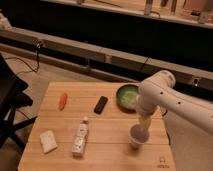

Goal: Pick up the ceramic cup

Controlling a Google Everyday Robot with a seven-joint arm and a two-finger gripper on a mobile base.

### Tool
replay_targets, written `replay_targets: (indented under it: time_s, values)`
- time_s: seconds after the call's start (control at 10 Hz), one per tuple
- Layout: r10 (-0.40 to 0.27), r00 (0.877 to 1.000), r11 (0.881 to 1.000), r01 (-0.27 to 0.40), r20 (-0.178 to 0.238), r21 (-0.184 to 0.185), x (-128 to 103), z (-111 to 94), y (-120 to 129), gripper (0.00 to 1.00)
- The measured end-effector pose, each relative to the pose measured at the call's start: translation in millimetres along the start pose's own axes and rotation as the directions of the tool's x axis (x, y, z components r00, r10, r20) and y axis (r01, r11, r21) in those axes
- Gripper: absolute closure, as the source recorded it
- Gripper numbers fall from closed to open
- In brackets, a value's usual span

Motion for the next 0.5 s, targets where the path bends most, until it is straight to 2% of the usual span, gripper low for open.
replay_targets:
  time_s: [0.1, 0.5]
  values:
    - [-0.003, 1.0, 1.0, 0.003, 0.02, -0.004, -3.1, 3.8, 0.4, 0.2]
    - [0.003, 1.0, 1.0, -0.003, -0.003, -0.022, 11.7, 19.8, 8.2, 0.2]
